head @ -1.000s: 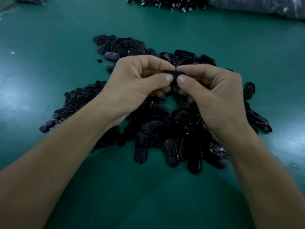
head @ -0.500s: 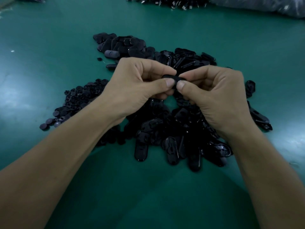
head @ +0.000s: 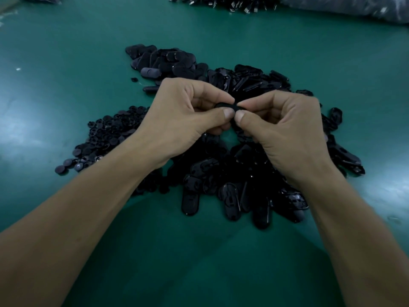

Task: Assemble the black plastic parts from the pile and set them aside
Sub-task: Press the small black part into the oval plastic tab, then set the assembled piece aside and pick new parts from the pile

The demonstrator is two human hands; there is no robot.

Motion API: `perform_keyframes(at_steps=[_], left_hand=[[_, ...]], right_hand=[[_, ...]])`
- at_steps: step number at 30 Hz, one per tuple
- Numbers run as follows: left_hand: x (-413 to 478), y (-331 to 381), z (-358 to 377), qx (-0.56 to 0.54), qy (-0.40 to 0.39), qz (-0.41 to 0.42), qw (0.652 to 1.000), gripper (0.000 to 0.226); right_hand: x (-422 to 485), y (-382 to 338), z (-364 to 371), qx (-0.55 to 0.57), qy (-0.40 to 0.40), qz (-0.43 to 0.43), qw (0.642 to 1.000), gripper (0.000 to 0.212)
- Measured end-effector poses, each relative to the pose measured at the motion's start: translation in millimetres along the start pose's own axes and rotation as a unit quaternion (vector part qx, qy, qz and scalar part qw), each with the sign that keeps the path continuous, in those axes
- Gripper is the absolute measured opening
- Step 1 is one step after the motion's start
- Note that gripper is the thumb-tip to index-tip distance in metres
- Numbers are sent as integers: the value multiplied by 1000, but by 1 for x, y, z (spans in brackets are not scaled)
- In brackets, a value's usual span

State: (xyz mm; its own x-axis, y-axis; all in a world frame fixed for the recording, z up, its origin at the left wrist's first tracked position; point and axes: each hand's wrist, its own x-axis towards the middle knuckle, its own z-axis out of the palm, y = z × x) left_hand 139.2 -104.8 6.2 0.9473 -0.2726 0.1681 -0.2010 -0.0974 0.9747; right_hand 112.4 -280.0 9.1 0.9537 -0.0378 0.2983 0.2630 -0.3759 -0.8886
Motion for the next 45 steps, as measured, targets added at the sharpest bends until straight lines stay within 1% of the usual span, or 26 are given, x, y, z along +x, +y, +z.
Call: perform_keyframes(at_steps=[12, 21, 25, 27, 30, 32, 34, 36, 39, 43, 45], left_hand=[[0, 3, -5, 35, -6, 12, 999, 10], [1, 1, -4, 64, 13, 18, 998, 7], [3, -2, -5, 111, 22, 21, 993, 7], [3, -3, -6, 137, 38, 29, 989, 8], [7, -4, -9, 129, 84, 26, 988, 7], [14, -4, -15, 112, 123, 11, 986, 8], [24, -4, -24, 102, 157, -6, 982, 9], [36, -5, -33, 111, 187, -15, 976, 14], [54, -7, -44, 151, 221, -20, 963, 18], [70, -13, -57, 221, 244, -30, 944, 17], [73, -16, -61, 250, 242, -30, 937, 16]], right_hand=[[-1, 0, 0, 7, 3, 11, 1000, 11], [-3, 1, 1, -1, 3, 10, 1000, 12], [-3, 0, 2, -8, 16, -2, 1000, 15], [-3, 0, 2, -41, 20, -11, 999, 15], [-4, 3, 0, -133, 45, -27, 990, 17], [-3, 5, -4, -199, 77, -28, 976, 18], [-2, 6, -10, -271, 93, -21, 958, 20], [-2, 6, -12, -327, 81, -3, 941, 24], [-3, 6, -9, -369, 41, 19, 928, 35], [-7, 4, -2, -401, -2, 39, 915, 54], [-6, 3, 0, -418, -22, 32, 908, 59]])
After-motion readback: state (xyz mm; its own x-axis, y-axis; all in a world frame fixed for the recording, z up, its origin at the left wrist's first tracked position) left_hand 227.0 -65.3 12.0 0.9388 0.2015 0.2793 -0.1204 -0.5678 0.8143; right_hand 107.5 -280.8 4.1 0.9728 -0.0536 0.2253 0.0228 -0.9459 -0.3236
